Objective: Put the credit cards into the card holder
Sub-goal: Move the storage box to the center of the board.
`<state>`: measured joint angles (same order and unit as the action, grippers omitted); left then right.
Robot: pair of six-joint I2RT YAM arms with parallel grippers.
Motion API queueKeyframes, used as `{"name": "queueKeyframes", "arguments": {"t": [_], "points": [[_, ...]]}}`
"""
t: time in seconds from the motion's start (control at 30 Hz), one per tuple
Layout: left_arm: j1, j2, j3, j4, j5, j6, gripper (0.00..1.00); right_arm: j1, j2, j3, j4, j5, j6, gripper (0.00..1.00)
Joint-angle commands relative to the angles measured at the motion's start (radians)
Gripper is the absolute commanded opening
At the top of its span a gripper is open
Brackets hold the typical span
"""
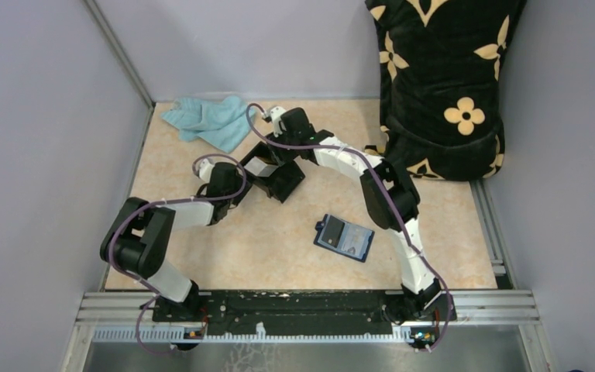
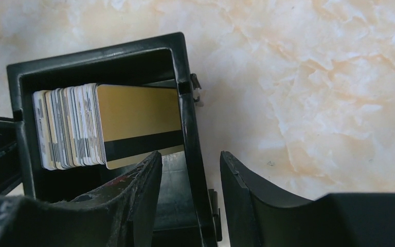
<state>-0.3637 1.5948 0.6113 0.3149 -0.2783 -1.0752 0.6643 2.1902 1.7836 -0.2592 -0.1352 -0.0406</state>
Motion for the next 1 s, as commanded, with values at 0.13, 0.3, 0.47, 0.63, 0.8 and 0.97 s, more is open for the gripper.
{"name": "queueKeyframes", "arguments": {"t": [0.13,0.3,0.47,0.63,0.8,0.97], "points": [[0.005,0.062,0.013,-0.072,0.035,0.037,0.52,-0.017,0.018,0.031,0.033,-0.02,0.019,0.4],[0.005,0.07,0.01,-0.069,0.045,0.037,0.52,-0.024,-0.001,-0.009,0.049,-0.021,0.026,0.29],[0.004,0.063,0.001,-0.069,0.063,0.033,0.52,-0.029,-0.025,-0.046,0.056,-0.018,0.033,0.22],[0.003,0.037,-0.022,-0.075,0.066,0.027,0.52,-0.035,-0.07,-0.111,0.078,-0.012,0.041,0.18],[-0.003,0.015,-0.042,-0.075,0.077,0.013,0.52,-0.037,-0.133,-0.179,0.103,0.006,0.053,0.16],[-0.018,-0.005,-0.055,-0.082,0.072,0.007,0.52,-0.039,-0.187,-0.248,0.116,0.028,0.059,0.16]]}}
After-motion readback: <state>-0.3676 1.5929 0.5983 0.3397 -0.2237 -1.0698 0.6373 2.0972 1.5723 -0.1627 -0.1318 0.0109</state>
